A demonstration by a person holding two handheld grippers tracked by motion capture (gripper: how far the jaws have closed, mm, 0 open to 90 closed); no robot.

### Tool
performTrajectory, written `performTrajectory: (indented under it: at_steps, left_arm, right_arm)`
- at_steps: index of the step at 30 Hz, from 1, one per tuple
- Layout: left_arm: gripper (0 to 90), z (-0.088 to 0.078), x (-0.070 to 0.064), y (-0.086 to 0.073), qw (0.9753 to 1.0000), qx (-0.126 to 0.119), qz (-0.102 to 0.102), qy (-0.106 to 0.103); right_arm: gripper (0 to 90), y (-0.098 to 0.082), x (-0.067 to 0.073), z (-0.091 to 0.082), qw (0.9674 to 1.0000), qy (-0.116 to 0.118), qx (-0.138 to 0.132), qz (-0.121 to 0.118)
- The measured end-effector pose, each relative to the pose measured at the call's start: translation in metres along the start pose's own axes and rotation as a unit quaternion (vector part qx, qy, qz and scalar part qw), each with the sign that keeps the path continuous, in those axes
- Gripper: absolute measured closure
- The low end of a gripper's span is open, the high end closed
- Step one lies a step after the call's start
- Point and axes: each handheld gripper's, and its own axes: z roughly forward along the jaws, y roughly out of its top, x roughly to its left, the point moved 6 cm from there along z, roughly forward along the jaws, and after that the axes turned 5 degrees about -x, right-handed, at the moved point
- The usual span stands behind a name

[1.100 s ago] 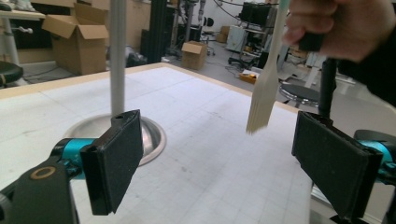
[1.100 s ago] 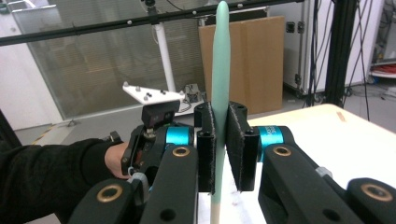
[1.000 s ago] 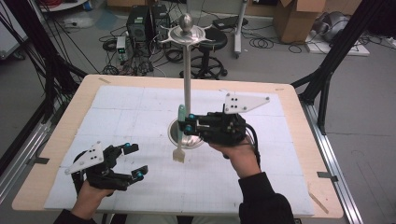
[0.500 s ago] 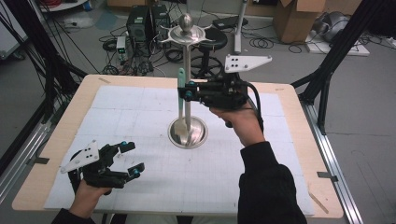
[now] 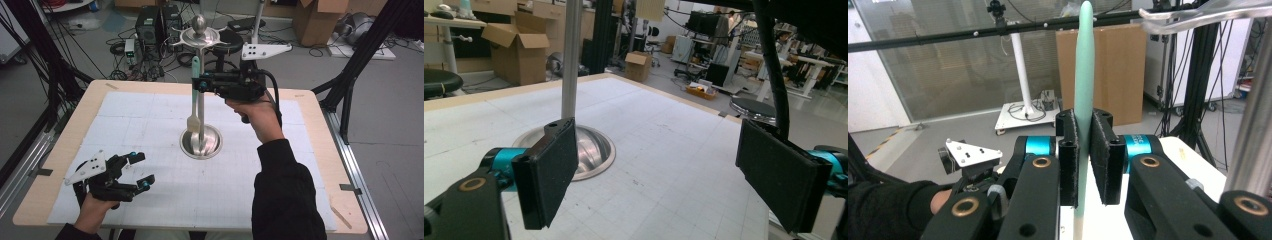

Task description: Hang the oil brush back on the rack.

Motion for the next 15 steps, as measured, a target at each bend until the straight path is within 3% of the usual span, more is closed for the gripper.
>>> performTrajectory:
  at_steps: [15]
  left_arm:
    - [17.8,0.0,0.001,0.0,1.0,0.0,-0.003,0.0]
  right_arm:
    - [82.0,0.001,-0.014,-0.005,0.9998,-0.014,0.002,0.011]
